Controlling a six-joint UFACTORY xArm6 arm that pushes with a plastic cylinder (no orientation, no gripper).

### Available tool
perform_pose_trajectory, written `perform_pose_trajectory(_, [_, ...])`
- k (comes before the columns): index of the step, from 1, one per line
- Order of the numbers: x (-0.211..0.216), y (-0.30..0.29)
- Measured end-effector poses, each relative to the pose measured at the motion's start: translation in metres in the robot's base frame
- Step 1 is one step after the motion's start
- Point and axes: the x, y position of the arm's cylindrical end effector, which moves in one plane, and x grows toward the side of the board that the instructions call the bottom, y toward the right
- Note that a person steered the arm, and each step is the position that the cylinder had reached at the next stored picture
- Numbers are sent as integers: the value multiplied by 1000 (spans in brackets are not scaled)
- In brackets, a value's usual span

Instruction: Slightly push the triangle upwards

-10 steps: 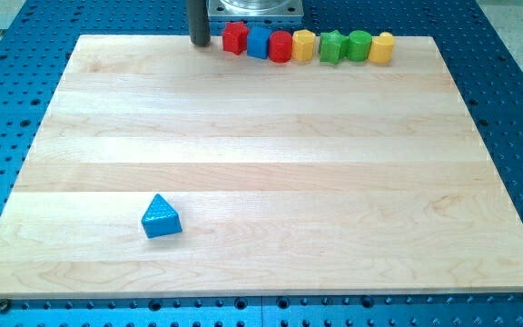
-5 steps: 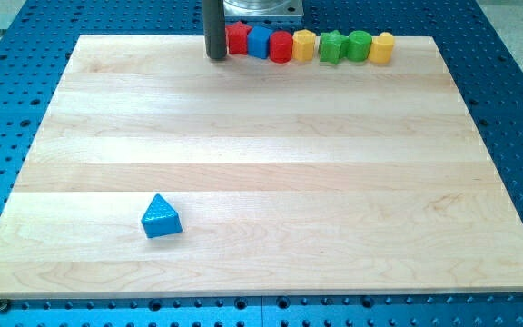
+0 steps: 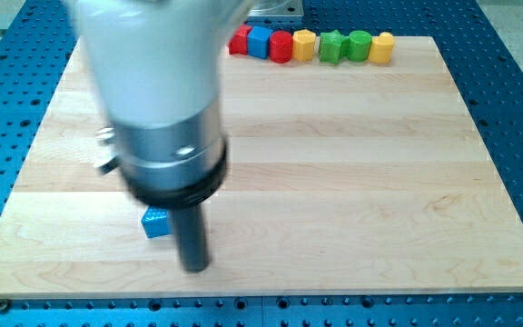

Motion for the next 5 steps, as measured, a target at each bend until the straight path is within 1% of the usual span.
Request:
perform_pose_trajectory(1, [-2, -39])
perform_pose_trajectory(2, [-43, -36])
perform_pose_trajectory(3, [-96, -36])
perform_pose_trajectory(4, [-140, -36])
perform_pose_trajectory(5, [-160, -41])
